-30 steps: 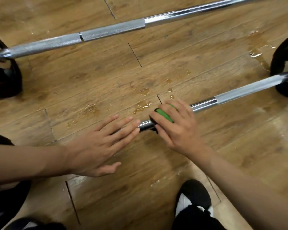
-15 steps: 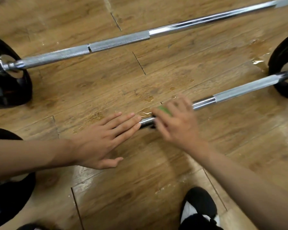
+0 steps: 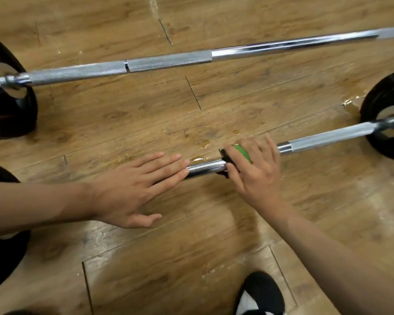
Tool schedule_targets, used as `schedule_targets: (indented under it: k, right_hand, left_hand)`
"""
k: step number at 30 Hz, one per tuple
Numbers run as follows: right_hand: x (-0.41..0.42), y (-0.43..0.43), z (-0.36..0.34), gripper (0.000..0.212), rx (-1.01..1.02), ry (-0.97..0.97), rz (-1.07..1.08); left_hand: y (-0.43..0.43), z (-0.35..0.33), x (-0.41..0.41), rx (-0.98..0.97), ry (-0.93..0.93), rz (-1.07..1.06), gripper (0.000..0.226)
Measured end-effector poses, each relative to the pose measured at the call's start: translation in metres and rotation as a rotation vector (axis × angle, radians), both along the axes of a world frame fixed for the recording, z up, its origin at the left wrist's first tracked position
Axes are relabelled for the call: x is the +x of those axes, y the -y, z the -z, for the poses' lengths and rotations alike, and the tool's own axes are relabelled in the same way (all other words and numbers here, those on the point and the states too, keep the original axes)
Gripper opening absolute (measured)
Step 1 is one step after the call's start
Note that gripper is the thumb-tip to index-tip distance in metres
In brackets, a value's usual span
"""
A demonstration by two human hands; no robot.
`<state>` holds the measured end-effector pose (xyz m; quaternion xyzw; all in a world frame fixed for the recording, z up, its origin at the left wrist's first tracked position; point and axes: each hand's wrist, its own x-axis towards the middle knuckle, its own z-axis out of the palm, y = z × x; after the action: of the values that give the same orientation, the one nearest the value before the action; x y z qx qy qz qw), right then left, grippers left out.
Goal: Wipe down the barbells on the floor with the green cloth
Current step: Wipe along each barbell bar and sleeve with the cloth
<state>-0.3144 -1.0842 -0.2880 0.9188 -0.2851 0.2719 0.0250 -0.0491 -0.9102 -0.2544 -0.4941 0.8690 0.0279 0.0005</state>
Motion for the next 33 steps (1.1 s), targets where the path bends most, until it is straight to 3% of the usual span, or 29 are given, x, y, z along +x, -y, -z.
schedule_targets:
  k: [3,7,12,19,22,27,33]
  right_hand:
    - [-0.035,0.028,0.001,0.036,0.049,0.047,0.27]
    - [0.001,0.014,-0.006,0.032,0.163,0.099,0.395]
    - [0.054,-0.033,-0.008,0.037,0.136,-0.087,0.077]
    - [0.042,0.002,-0.047,0.044,0.166,-0.519,-0.097]
    - [0.042,0.016,-0.048,0.042,0.131,-0.516,-0.174]
    - [0.021,0.041,-0.024,0.043,0.035,-0.31,-0.227]
    - [-0.04,0.119,-0.027,0.04,0.041,-0.3,-0.204]
  left_hand:
    - [0.005,0.001,0.006,0.01,-0.003,-0.024,0.101]
    - [0.014,0.001,0.015,-0.011,0.003,-0.005,0.101]
    - [0.023,0.008,0.028,-0.019,-0.06,0.006,0.104]
    - [0.033,0.001,0.043,0.159,-0.162,0.007,0.104]
    - [0.032,-0.005,0.046,0.201,-0.167,-0.016,0.102]
    - [0.036,-0.004,0.044,0.154,-0.086,-0.036,0.1]
    - [0.038,-0.03,0.028,0.213,0.062,-0.104,0.097]
